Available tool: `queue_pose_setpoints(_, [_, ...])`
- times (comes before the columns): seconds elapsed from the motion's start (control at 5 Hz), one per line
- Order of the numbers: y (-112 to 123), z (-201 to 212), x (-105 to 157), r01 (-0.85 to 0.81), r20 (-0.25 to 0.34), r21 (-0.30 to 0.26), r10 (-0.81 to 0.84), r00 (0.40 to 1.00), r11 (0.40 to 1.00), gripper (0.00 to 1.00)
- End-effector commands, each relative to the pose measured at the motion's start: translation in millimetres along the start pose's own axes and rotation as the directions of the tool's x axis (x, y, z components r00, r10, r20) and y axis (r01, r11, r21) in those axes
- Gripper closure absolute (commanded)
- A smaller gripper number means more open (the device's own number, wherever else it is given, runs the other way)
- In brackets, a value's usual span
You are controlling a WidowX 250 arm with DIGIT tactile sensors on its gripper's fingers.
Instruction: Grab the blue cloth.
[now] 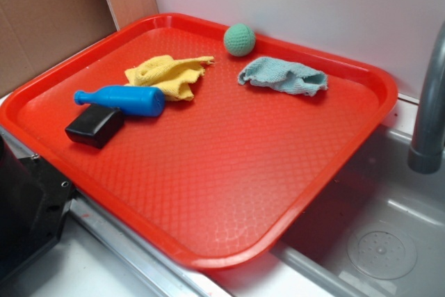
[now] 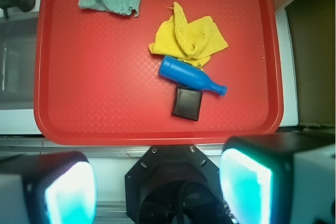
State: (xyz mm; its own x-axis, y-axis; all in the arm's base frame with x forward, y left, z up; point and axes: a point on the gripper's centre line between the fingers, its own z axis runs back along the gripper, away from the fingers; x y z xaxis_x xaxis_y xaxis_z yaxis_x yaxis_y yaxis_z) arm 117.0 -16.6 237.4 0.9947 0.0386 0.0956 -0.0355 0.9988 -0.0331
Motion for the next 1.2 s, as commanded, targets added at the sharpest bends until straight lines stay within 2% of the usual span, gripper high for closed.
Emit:
queue_pose_setpoints(0.0, [0,0,0,0.000,0.000,0.000,0.000,1.000,1.000,0.00])
queue_pose_setpoints(0.2, [-4,-11,17,-0.118,0.042,0.017,0.117,0.992,0.993,0.00])
queue_pose_setpoints(0.6, [-18,-42,65,-0.247,0.116,-0.006,0.246,0.962,0.969,0.00])
queue_pose_setpoints(0.8, [-28,-66,90,-0.270,0.165,-0.017,0.269,0.949,0.963,0.00])
queue_pose_setpoints(1.0, [-32,-82,107,-0.294,0.180,-0.012,0.291,0.940,0.956,0.00])
